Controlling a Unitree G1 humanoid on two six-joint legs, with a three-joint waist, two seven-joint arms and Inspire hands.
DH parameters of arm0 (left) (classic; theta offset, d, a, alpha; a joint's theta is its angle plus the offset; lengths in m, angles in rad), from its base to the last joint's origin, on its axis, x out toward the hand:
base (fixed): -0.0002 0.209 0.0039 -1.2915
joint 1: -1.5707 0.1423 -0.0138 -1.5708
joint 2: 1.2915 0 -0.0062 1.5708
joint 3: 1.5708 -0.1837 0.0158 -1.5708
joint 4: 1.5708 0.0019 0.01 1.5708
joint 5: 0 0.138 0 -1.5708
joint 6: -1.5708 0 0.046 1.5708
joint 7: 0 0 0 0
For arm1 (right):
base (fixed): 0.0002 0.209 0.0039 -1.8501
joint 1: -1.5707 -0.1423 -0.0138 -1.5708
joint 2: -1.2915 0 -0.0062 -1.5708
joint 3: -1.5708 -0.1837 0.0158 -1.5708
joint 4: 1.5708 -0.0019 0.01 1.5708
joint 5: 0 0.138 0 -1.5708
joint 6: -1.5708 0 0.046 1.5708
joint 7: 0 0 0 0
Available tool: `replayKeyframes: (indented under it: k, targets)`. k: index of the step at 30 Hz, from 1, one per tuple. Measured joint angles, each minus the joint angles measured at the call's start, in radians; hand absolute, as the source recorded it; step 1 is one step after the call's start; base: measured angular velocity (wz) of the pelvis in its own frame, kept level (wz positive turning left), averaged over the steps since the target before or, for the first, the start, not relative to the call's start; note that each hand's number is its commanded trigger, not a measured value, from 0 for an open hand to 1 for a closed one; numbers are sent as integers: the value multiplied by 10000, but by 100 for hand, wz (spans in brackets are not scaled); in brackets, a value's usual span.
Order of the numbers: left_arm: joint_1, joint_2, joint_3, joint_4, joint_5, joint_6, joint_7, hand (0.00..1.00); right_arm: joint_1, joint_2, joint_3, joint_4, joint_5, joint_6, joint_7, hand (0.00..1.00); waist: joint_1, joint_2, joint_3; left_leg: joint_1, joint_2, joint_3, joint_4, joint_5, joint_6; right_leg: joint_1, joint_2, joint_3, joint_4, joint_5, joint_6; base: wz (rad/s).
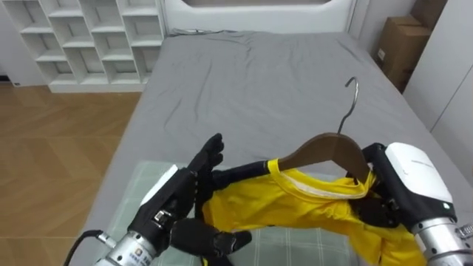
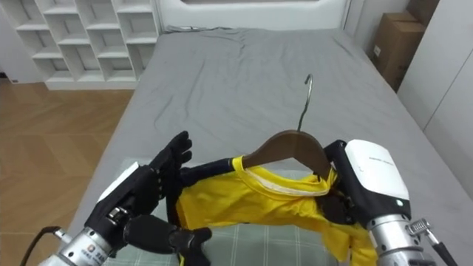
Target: Hang clothes
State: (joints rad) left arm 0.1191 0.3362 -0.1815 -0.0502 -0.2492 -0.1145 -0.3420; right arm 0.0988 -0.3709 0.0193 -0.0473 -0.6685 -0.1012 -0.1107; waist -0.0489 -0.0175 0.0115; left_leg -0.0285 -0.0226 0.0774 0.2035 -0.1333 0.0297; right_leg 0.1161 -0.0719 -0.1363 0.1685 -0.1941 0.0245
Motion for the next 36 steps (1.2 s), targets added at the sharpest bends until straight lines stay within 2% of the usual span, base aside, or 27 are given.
replayKeyframes:
  k: [5,10,15,21,24,26,29,36]
  targets:
    - [343,104,19,58,3,128,-252,0,20,-57,1,5,9,124,-5,100,-36,78,-44,-99,5,-6,12,13,-14,-92,5,-9,22,0,0,0]
    - [463,315,82,555,50,289,-199,0,10,-159,2,4,27,130,-113,100,25,34,-23,-5,10,46,-15,11,-13,-31,3,-2,19,0,1,-2]
    - [513,306,492,1498,512,287,635,0,7,-165,-7,4,31,125,-554,100,26,-29,6,72,6,42,-88,11,-14,0,9,11,16,-1,2,0]
    - [647,258,1557,2413,1544,270,1725,0,7,-201,-313,-4,41,46,-1063,100,32,-117,6,78,9,59,-84,10,-14,0,11,-12,17,0,2,0]
    - [675,175,2034,2846,1813,219,2248,0,15,-203,-475,-7,41,-11,-1409,100,52,-112,3,141,6,62,-93,10,-14,44,8,-14,16,1,3,0]
    - [678,-143,2331,3181,1812,220,2759,0,28,-293,-502,-41,40,-13,-1636,100,32,-90,-19,182,3,58,-123,10,-14,70,8,-13,15,0,4,0]
    - [683,-386,2398,3579,1755,220,3191,0,28,-350,-509,-45,41,-13,-1824,100,75,-104,-69,231,5,37,-122,16,-20,128,11,-34,14,-1,5,0]
    - [700,-478,2429,3850,1222,216,4069,0,27,-352,-548,-42,374,-20,-2088,100,207,-200,-132,263,8,21,-63,19,-24,199,13,-46,15,0,4,0]
